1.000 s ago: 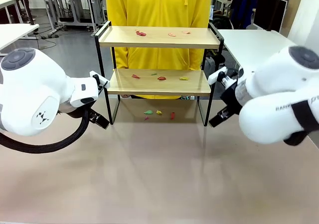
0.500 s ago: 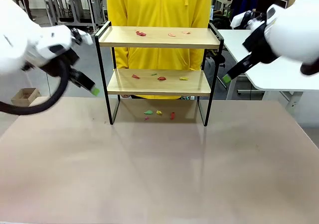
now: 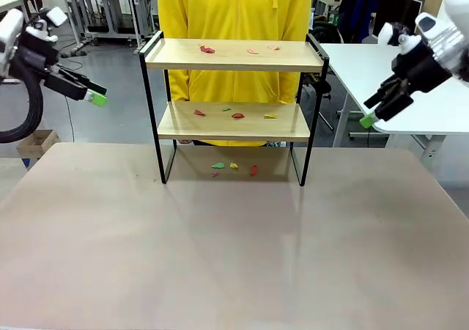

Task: Clean the shelf.
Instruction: Pick up the Duster handed by the human.

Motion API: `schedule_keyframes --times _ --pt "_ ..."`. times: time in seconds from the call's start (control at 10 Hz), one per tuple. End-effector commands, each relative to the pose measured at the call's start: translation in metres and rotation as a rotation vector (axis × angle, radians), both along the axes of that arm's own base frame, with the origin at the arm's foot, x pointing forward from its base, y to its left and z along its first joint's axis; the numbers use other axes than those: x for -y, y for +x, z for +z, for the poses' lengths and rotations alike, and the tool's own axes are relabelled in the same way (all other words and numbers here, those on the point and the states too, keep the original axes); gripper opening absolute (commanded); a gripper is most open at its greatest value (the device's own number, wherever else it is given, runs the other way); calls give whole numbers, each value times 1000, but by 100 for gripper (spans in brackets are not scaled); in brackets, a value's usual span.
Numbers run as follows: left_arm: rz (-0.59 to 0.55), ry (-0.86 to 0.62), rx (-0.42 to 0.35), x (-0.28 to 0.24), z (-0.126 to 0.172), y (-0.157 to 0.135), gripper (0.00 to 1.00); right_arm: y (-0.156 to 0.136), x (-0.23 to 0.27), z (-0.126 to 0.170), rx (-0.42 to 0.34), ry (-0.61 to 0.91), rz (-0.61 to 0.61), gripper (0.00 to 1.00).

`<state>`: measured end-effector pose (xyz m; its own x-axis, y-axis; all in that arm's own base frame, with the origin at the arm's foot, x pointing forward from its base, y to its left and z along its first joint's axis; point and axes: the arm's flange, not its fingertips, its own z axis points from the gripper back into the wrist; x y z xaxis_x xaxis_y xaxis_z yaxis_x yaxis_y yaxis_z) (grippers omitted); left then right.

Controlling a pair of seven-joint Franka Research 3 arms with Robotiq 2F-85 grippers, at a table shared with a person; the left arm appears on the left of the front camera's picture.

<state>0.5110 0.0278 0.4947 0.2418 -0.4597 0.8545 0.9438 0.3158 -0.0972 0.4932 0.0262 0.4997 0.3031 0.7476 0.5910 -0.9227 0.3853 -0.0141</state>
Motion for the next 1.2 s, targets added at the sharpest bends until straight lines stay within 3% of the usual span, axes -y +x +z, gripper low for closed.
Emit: schedule_keyframes --times 0.0,0.1,0.2,0.8,0.9,1.1 --pt "-95 -81 86 -20 -29 27 100 20 23 -13 25 64 88 100" --pt "-78 -49 83 -21 -33 21 100 19 27 -19 27 112 57 100" --pt "-37 -54 61 -19 -19 10 100 7 15 -10 12 21 51 100" --pt "-47 -65 71 -19 -17 14 100 9 13 -14 22 24 74 100" --pt "-37 -130 37 -27 -21 58 100 67 31 -12 1 99 106 100" --pt "-67 -176 18 -42 -38 99 100 126 63 -28 26 240 175 100"
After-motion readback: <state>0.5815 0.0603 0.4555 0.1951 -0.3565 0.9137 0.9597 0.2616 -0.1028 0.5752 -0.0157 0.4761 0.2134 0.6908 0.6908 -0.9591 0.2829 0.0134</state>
